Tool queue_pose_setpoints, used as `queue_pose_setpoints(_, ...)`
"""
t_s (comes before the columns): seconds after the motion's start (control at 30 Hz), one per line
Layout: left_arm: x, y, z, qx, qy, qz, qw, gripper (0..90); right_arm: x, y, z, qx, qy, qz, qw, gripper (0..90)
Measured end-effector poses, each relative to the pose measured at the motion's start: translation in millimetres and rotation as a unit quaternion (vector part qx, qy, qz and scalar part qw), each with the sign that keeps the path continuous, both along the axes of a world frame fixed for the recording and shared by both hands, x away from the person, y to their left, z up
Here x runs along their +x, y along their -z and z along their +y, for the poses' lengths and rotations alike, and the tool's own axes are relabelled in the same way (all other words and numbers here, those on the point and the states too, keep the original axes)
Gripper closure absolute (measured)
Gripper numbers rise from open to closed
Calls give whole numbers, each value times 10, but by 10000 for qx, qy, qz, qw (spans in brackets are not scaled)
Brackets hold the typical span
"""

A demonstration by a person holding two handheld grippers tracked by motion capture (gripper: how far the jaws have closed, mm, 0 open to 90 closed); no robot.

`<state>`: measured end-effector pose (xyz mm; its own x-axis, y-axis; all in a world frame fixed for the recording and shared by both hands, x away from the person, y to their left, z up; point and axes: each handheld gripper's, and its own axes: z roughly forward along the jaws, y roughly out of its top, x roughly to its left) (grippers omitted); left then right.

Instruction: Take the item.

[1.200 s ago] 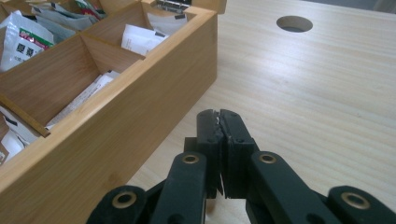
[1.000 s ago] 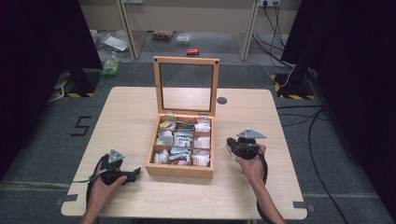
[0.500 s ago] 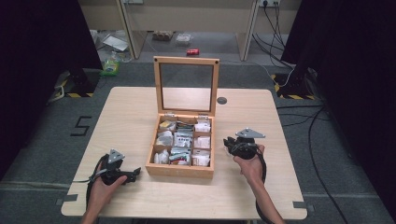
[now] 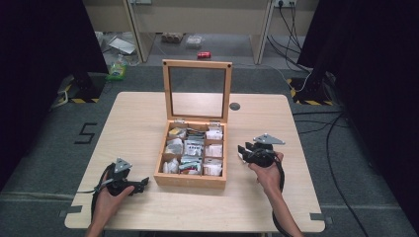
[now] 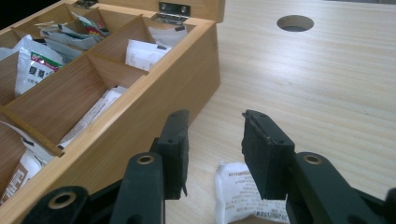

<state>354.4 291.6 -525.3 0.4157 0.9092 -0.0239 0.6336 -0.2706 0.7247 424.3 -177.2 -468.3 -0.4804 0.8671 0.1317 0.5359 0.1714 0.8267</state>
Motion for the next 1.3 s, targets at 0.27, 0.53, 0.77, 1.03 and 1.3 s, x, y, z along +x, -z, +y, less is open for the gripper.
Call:
queue_pose_setpoints(0.27, 0, 0, 0, -2, 0, 0, 10000, 0, 10, -25, -60, 100, 123, -11, 9999, 576)
queue_pose_setpoints(0.53, 0, 0, 0, -3, -1, 0, 10000, 0, 25, -51, -57, 162, 149, 12, 9998, 497)
queue_pose_setpoints(0.77, 0, 0, 0, -3, -1, 0, 10000, 0, 64, -81, -81, 226, 142, 10, 9996, 427)
queue_pose_setpoints(1.03, 0, 0, 0, -4, -1, 0, 10000, 0, 183, -112, -121, 296, -63, 106, 9995, 350)
queue_pose_setpoints(1.3, 0, 0, 0, -3, -1, -1, 10000, 0, 246, -137, -122, 396, -105, 103, 9991, 324)
